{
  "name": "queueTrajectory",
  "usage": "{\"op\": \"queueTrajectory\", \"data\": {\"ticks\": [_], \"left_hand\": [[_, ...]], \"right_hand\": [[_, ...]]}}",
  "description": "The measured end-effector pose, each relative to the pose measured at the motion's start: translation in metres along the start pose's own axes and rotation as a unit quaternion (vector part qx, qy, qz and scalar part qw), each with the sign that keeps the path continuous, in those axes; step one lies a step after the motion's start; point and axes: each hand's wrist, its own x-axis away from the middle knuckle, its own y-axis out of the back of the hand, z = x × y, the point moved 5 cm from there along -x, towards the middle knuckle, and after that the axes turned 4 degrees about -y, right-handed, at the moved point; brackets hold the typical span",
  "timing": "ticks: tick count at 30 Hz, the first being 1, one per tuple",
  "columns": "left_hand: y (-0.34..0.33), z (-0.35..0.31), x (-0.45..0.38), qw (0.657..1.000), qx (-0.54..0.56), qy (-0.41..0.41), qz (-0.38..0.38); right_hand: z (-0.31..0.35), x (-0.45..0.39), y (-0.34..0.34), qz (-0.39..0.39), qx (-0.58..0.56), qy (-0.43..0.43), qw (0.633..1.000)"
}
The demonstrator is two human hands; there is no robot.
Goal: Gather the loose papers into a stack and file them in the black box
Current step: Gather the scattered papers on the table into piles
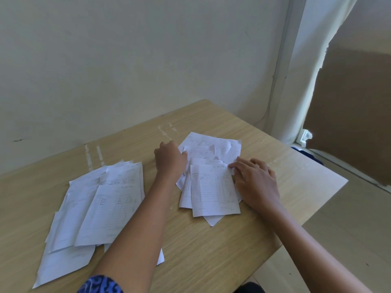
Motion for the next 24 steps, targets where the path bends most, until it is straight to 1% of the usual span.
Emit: {"op": "queueTrajectory", "data": {"ticks": [3,6,9,10,11,13,14,15,18,19,21,24], "left_hand": [[-0.001,-0.001,-0.009,0.999,0.02,0.026,0.042],[-0.01,-0.007,-0.01,0.996,0.007,-0.011,0.087],[-0.012,-0.011,0.005,0.991,0.055,-0.017,0.123],[-0.007,-0.009,0.012,0.991,0.083,-0.012,0.104],[0.001,-0.007,0.02,0.993,0.1,-0.014,0.06],[0.017,-0.002,0.05,0.996,0.079,-0.026,-0.041],[0.022,-0.001,0.069,0.996,0.058,-0.032,-0.067],[0.022,-0.001,0.087,0.996,0.039,-0.035,-0.069],[0.013,-0.002,0.124,1.0,-0.026,0.005,-0.012],[0.012,-0.004,0.131,0.999,-0.039,0.02,-0.005],[0.01,-0.013,0.138,0.999,-0.044,0.023,-0.005],[0.005,-0.031,0.14,0.999,-0.033,0.032,0.017]], "right_hand": [[0.0,0.0,-0.003,0.019,0.019,0.004,1.0],[0.003,0.002,-0.005,0.031,0.047,0.021,0.998],[0.002,0.001,-0.005,0.03,0.025,0.004,0.999],[0.001,0.001,-0.005,0.029,0.011,-0.005,1.0],[0.001,0.001,-0.004,0.027,0.0,-0.008,1.0],[0.002,0.001,-0.003,0.023,0.007,0.008,1.0],[0.004,0.001,-0.003,0.02,0.017,0.018,0.999],[0.004,0.001,-0.002,0.014,0.019,0.022,0.999],[0.002,0.0,0.002,-0.028,-0.028,0.0,0.999],[0.001,0.001,0.004,-0.048,-0.052,-0.005,0.997],[0.001,0.002,0.008,-0.074,-0.084,-0.003,0.994],[0.004,0.004,0.007,-0.057,-0.082,0.022,0.995]]}}
